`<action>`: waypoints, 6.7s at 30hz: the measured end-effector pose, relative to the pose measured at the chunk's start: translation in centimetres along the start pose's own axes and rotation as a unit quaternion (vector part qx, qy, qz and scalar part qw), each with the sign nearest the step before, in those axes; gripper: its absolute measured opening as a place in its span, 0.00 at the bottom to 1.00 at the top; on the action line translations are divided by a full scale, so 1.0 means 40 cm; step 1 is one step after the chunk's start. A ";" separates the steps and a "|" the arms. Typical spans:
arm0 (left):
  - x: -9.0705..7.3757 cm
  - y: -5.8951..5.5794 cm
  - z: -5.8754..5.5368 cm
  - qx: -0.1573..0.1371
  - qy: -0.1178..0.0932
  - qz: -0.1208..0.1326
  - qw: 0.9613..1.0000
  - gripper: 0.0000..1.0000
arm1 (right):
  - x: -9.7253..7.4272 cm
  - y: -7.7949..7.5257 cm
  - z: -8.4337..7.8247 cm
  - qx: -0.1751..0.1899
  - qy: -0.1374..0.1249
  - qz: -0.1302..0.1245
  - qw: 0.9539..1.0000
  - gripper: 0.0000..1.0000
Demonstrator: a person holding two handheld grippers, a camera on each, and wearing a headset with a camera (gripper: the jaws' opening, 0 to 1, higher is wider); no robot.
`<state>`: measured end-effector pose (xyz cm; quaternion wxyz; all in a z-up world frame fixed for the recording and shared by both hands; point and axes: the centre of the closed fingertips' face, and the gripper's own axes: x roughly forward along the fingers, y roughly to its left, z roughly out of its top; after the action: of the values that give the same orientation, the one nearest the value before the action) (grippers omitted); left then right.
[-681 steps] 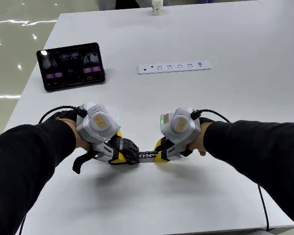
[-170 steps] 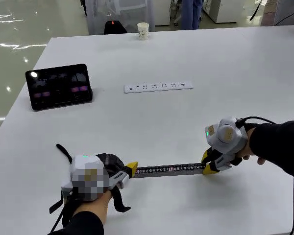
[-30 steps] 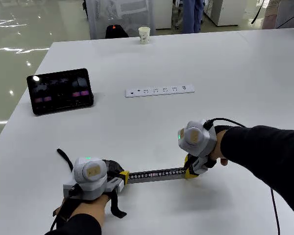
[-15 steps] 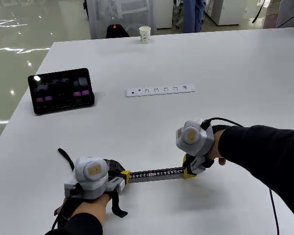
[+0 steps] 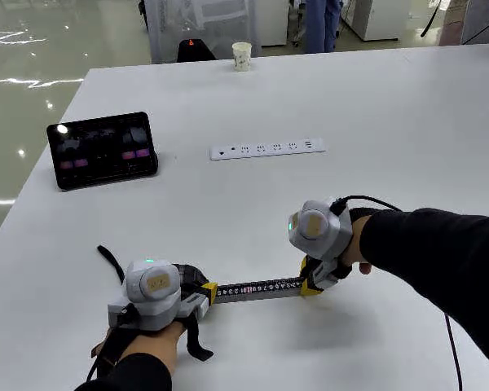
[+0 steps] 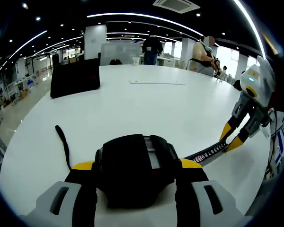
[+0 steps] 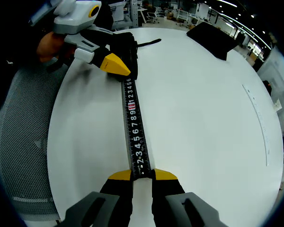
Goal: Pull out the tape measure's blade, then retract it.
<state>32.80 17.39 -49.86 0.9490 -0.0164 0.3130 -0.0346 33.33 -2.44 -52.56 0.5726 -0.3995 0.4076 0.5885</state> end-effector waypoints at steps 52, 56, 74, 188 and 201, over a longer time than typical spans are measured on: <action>-0.002 -0.001 0.000 -0.001 0.000 -0.001 1.000 0.62 | 0.024 0.009 0.056 -0.025 -0.013 0.005 1.000 0.11; -0.002 -0.001 0.000 -0.002 0.000 -0.001 1.000 0.62 | 0.026 0.010 0.061 -0.020 -0.012 0.003 1.000 0.12; -0.002 -0.001 0.000 -0.002 0.000 -0.001 1.000 0.62 | 0.033 0.015 0.083 -0.034 -0.014 0.008 0.999 0.12; -0.006 -0.001 -0.003 -0.018 0.005 -0.028 0.999 0.61 | 0.088 0.042 0.239 -0.004 -0.081 0.013 0.997 0.12; -0.005 -0.001 -0.004 -0.020 0.006 -0.032 0.999 0.61 | 0.094 0.045 0.261 -0.003 -0.095 0.013 0.995 0.12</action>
<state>32.55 17.36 -49.86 0.9448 -0.0453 0.3191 -0.0591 31.39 8.65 -52.42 0.5999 -0.3387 0.3546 0.6322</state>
